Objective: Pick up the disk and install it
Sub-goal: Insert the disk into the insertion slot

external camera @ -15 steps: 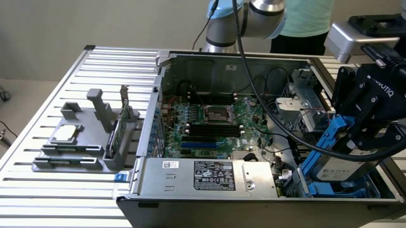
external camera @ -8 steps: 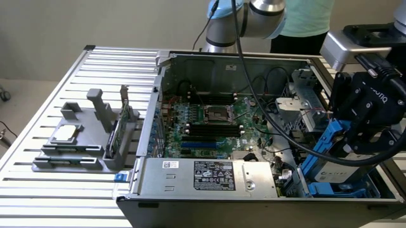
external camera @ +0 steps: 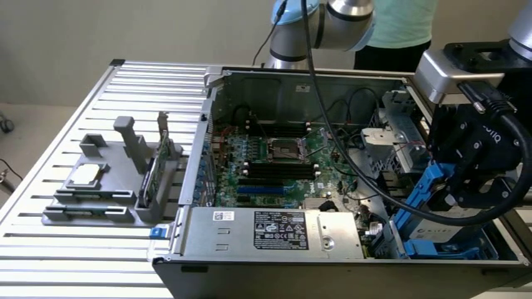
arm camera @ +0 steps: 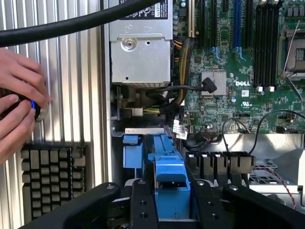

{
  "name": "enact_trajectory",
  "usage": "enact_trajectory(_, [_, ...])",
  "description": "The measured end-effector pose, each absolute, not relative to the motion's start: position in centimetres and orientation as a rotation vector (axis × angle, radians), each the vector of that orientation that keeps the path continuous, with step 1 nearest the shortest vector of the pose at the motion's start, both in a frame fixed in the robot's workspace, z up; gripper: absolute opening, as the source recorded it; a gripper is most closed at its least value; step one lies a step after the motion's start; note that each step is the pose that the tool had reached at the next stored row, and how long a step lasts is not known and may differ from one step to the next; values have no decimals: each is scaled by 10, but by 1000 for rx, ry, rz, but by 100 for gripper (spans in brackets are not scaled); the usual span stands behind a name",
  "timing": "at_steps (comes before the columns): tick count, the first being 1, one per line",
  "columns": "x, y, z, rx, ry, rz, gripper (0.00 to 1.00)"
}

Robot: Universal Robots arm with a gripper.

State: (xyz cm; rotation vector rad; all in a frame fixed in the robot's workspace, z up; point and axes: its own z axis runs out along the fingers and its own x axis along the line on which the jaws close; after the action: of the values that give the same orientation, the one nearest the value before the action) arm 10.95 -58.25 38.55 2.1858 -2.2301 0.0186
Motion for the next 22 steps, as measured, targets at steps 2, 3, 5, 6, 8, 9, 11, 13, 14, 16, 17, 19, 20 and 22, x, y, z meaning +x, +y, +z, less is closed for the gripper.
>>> enact_trajectory(2, [109,-584,385,2185,-2231,19,32])
enact_trajectory(3, [109,-584,384,2184,-2231,19,32])
enact_trajectory(5, [109,-584,383,2184,-2231,19,32])
enact_trajectory(6, [109,-584,382,2184,-2232,19,32])
enact_trajectory(8, [109,-584,380,2184,-2232,18,32])
enact_trajectory(9, [109,-584,379,2184,-2232,18,32])
enact_trajectory(11, [109,-584,377,2184,-2232,18,32])
enact_trajectory(13, [109,-585,374,2184,-2232,18,32])
enact_trajectory(14, [109,-585,373,2184,-2233,18,32])
enact_trajectory(16, [109,-585,370,2184,-2232,18,32])
enact_trajectory(17, [109,-585,369,2184,-2233,18,32])
enact_trajectory(19, [109,-585,366,2184,-2233,18,32])
enact_trajectory(20, [109,-585,365,2184,-2233,18,32])
enact_trajectory(22, [109,-585,363,2184,-2233,18,32])
